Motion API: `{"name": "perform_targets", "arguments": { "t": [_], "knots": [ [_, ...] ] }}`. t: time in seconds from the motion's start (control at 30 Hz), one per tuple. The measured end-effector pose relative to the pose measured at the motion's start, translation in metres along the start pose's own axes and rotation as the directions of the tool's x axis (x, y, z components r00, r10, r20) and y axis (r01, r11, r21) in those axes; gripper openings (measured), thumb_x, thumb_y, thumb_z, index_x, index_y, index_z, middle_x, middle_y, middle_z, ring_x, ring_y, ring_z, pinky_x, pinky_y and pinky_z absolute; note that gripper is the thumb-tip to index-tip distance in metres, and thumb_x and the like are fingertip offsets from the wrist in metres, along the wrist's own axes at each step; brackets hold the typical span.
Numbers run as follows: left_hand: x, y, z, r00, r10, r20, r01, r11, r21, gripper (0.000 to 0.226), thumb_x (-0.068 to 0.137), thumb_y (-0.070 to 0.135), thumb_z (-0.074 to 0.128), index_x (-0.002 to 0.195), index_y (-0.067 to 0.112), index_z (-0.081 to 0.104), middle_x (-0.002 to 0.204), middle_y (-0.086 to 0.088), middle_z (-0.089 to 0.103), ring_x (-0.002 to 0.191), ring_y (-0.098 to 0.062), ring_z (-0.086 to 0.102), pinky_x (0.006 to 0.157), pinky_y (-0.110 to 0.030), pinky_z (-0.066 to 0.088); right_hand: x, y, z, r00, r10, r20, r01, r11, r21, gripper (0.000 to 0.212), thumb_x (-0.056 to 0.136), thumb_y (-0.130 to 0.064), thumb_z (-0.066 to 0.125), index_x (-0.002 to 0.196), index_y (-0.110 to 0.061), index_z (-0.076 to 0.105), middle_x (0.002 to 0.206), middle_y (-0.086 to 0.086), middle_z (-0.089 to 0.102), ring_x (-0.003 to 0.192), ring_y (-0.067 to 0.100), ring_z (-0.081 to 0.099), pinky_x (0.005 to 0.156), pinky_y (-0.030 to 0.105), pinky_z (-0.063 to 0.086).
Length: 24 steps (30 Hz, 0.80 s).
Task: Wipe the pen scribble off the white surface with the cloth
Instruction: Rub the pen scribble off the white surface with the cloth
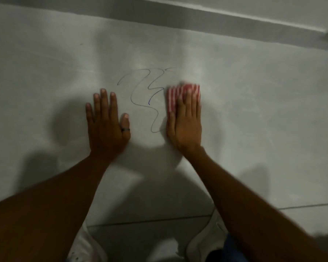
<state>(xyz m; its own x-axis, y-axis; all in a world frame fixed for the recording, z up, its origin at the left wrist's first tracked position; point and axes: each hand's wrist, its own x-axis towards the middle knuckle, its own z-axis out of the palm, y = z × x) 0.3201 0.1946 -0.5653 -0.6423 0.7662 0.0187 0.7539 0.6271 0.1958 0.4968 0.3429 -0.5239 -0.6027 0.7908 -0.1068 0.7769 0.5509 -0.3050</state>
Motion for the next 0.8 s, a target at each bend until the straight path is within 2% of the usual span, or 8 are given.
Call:
{"name": "perform_targets", "arguments": {
  "t": [0.1,0.2,0.27,0.37,0.5,0.6,0.7,0.8],
  "knots": [
    [0.002,-0.003,0.000,1.000,0.004,-0.004,-0.004,1.000,-0.028,0.074,0.108,0.044,0.038,0.171,0.007,0.025,0.179,-0.022,0.021,0.167,-0.040,0.018,0.136,-0.061,0.014,-0.047,0.011,0.004,0.999,-0.020,0.047,0.019,1.000,0.015,0.065,0.110,-0.028,0.042,0.164,0.005,0.027,0.177,0.024,0.017,0.168,0.035,0.007,0.138,0.054,0.011],
    [0.002,0.000,-0.002,1.000,0.009,-0.008,-0.009,1.000,-0.022,0.074,0.108,0.043,0.038,0.171,0.007,0.026,0.179,-0.022,0.021,0.167,-0.041,0.019,0.136,-0.061,0.013,0.004,0.012,-0.001,0.999,-0.050,0.014,0.049,0.998,0.049,0.065,0.109,-0.020,0.048,0.164,0.007,0.025,0.176,0.024,0.022,0.167,0.038,0.014,0.137,0.053,0.015],
    [0.001,0.000,-0.002,1.000,0.010,-0.014,-0.010,1.000,-0.010,0.072,0.109,0.043,0.037,0.171,0.007,0.026,0.179,-0.022,0.022,0.167,-0.041,0.019,0.136,-0.061,0.014,0.057,0.003,-0.003,0.998,-0.060,-0.034,0.062,0.997,0.054,0.063,0.111,-0.023,0.045,0.166,0.001,0.026,0.176,0.022,0.024,0.167,0.038,0.016,0.138,0.051,0.015],
    [0.001,0.001,-0.001,1.000,0.018,-0.013,-0.018,1.000,-0.011,0.072,0.110,0.045,0.035,0.170,0.006,0.027,0.178,-0.022,0.023,0.166,-0.042,0.020,0.136,-0.061,0.014,0.115,-0.008,-0.004,0.999,-0.031,-0.037,0.030,0.999,-0.038,0.061,0.113,-0.033,0.031,0.170,-0.012,0.021,0.180,0.016,0.015,0.169,0.033,0.009,0.139,0.050,0.009],
    [0.002,0.000,0.001,1.000,0.012,-0.025,-0.013,1.000,-0.020,0.072,0.110,0.046,0.033,0.171,0.007,0.025,0.179,-0.023,0.021,0.167,-0.042,0.018,0.136,-0.062,0.014,0.094,-0.012,-0.002,0.998,-0.038,-0.048,0.032,0.993,-0.110,0.059,0.114,-0.031,0.030,0.171,-0.017,0.020,0.180,0.015,0.012,0.169,0.035,0.006,0.138,0.051,0.010],
    [0.001,0.000,0.000,1.000,0.005,-0.025,-0.006,0.999,-0.037,0.073,0.109,0.044,0.034,0.172,0.008,0.023,0.180,-0.022,0.018,0.168,-0.041,0.016,0.136,-0.062,0.012,0.001,-0.003,0.005,0.989,-0.143,-0.039,0.138,0.985,-0.106,0.060,0.113,-0.026,0.035,0.170,-0.017,0.022,0.180,0.017,0.013,0.168,0.040,0.005,0.136,0.056,0.013],
    [0.001,0.000,-0.002,0.999,0.000,-0.040,-0.003,0.998,-0.059,0.072,0.108,0.041,0.039,0.170,0.007,0.027,0.178,-0.023,0.022,0.167,-0.042,0.018,0.136,-0.062,0.012,-0.076,0.002,0.015,0.962,-0.240,0.133,0.255,0.961,-0.105,0.063,0.112,-0.034,0.033,0.171,-0.018,0.016,0.181,0.013,0.007,0.169,0.034,0.002,0.136,0.057,0.015],
    [0.003,0.002,-0.007,1.000,-0.012,-0.022,0.010,0.998,-0.066,0.072,0.107,0.040,0.042,0.169,0.006,0.030,0.178,-0.023,0.024,0.166,-0.042,0.020,0.136,-0.061,0.013,-0.051,0.029,0.011,0.844,-0.499,0.197,0.525,0.844,-0.110,0.060,0.110,-0.030,0.041,0.167,-0.013,0.033,0.177,0.020,0.023,0.168,0.039,0.012,0.133,0.060,0.022]
  ]
}}
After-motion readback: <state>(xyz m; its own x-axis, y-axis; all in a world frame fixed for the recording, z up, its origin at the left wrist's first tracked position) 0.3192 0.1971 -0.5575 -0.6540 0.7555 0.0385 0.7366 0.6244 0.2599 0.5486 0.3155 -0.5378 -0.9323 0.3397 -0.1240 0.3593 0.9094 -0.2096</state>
